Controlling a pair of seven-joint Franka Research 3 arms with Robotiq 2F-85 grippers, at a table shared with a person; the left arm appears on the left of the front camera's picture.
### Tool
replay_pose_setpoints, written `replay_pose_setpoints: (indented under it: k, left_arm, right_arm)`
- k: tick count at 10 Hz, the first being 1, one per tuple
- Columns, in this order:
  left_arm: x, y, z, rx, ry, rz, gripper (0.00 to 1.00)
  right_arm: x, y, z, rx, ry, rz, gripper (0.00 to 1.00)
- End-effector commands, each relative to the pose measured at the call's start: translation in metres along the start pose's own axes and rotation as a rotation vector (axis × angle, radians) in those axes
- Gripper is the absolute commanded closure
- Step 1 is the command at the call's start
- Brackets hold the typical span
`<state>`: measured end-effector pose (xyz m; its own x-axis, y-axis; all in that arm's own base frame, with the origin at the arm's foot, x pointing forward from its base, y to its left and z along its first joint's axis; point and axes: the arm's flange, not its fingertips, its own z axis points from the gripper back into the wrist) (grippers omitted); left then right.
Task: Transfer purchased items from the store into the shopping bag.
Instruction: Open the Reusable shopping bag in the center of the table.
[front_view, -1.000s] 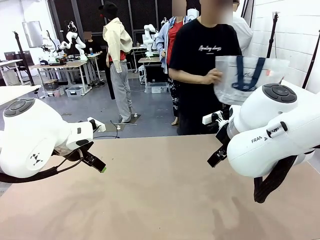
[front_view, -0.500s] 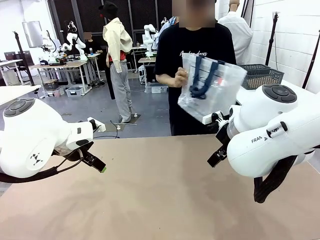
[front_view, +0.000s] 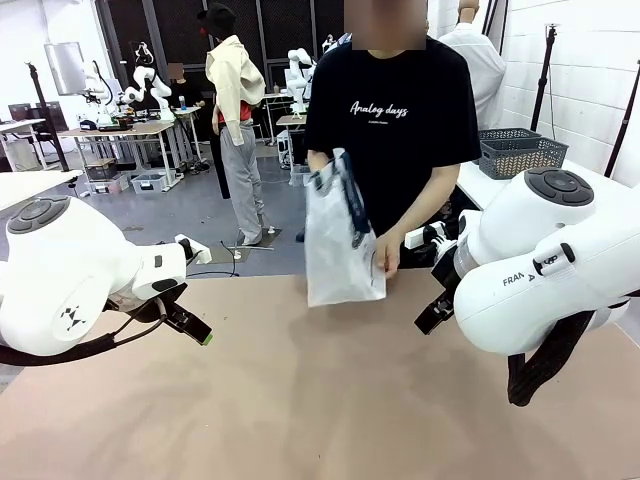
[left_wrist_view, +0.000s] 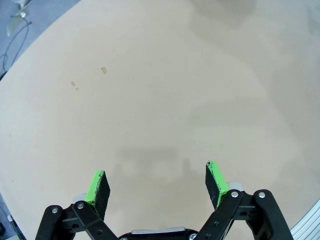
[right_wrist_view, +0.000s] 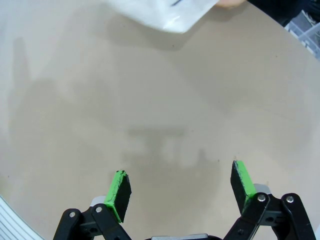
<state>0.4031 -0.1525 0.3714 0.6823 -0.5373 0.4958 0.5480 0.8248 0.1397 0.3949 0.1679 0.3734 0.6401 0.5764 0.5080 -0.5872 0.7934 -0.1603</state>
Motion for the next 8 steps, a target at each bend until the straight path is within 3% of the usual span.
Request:
replay_pose_setpoints:
  k: [1,8]
  left_arm:
    - [-0.0004,0.0012,0.0,0.0,0.0,0.003,0.0]
    - [-0.0004,0.0012,0.0,0.0,0.0,0.003,0.0]
  right_arm:
    - [0.0,-0.0001,0.0,0.0,0.0,0.0,0.0]
    - [0.0,-0.0001,0.0,0.0,0.0,0.0,0.0]
